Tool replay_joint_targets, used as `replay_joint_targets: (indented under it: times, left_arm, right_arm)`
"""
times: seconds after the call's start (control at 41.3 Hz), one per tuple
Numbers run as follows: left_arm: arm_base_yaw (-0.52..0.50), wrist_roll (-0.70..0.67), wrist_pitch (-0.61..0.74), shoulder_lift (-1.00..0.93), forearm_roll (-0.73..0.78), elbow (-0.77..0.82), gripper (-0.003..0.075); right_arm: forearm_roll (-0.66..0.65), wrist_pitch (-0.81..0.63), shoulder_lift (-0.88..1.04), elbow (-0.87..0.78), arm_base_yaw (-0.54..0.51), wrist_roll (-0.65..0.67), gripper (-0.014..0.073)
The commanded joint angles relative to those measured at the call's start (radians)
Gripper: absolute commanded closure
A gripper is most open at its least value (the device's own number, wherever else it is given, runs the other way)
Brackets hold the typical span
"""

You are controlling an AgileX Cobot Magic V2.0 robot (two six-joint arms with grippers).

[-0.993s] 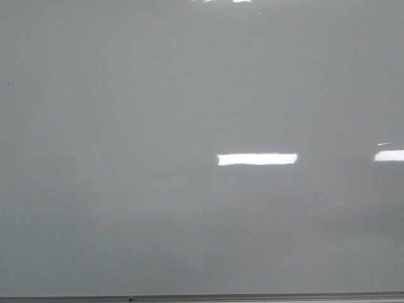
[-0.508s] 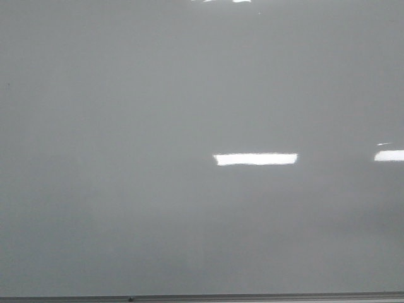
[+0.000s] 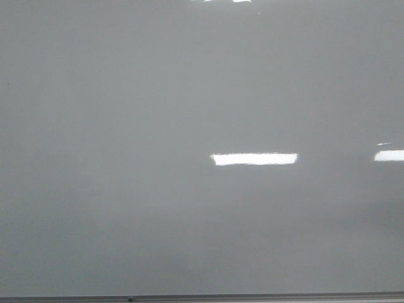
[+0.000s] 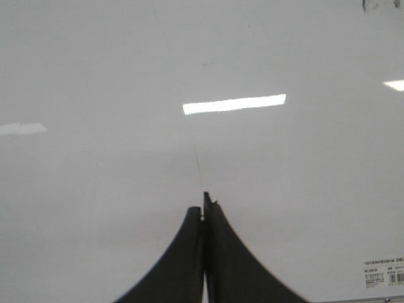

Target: Write number 7 on whiteboard

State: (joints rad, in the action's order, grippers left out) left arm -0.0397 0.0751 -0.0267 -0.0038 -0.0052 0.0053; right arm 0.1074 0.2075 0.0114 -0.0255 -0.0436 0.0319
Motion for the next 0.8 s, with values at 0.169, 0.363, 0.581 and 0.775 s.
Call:
replay_joint_targets:
  times: [0.169,0.363,0.581,0.775]
  left_arm:
    - [0.005,-0.010,0.307,-0.014,-0.069,-0.045,0.0741]
    - [0.005,-0.010,0.112,0.025,-0.084,-0.268,0.0741]
    - [0.000,0.002,-0.141,0.268,-0.038,-0.460,0.0741]
    - [0.000,0.002,-0.131,0.406,-0.033,-0.482,0.0741]
  right_arm:
    - [-0.009,-0.058,0.017,0.099,0.003,0.001,0.0662]
    - [-0.010,0.099,-0.016,0.331,0.003,0.001,0.0657]
    - [-0.008,0.180,-0.257,0.542,0.003,0.001,0.0652]
    - [-0.009,0.186,-0.393,0.612,0.003,0.001,0.0652]
